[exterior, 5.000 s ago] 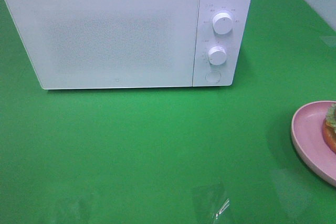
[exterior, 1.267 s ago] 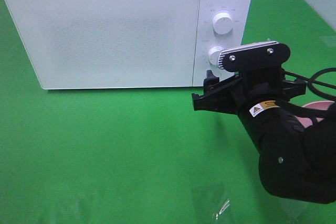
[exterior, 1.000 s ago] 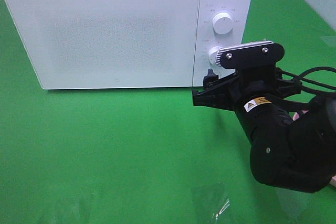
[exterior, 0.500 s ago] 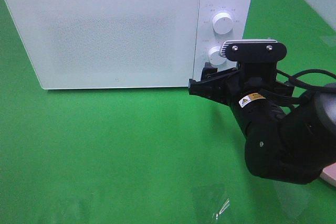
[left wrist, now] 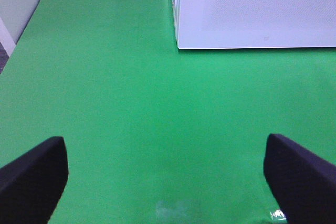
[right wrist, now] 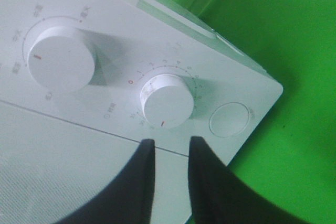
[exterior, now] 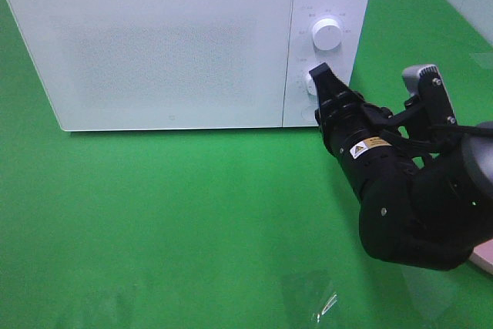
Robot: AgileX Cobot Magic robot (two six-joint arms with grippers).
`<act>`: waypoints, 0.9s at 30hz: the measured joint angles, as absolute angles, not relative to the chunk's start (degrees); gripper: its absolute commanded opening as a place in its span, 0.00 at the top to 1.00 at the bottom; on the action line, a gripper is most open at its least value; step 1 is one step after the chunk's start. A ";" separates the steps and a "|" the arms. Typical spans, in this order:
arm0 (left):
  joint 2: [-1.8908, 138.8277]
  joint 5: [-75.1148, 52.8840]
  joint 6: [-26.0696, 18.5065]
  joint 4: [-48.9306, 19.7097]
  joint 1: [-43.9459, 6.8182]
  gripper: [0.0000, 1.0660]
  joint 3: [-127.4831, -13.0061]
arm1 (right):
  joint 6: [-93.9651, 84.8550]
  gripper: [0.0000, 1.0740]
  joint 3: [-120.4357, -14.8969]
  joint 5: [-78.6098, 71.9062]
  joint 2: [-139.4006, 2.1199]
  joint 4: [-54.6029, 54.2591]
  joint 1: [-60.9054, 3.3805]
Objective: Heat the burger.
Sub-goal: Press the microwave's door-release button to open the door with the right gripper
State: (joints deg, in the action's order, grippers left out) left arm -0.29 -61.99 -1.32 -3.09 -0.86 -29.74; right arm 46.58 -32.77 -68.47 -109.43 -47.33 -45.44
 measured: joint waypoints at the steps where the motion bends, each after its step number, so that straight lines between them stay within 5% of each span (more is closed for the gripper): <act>1: -0.29 -61.99 -1.32 -3.09 -0.86 0.13 -29.74 | 46.58 0.89 -32.77 -68.47 -109.43 -47.33 -45.44; 6: -0.29 -61.99 -1.32 -3.09 -0.86 0.13 -29.74 | 59.59 1.00 -32.77 -65.66 -109.43 -46.41 -45.44; 27: -0.29 -61.99 -1.32 -3.09 -0.86 0.13 -29.74 | 71.96 1.00 -32.77 -55.35 -109.43 -45.72 -42.23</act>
State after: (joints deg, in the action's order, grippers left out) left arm -0.29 -61.99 -1.32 -3.09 -0.86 -29.74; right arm 71.96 -32.77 -55.35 -109.43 -45.72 -42.23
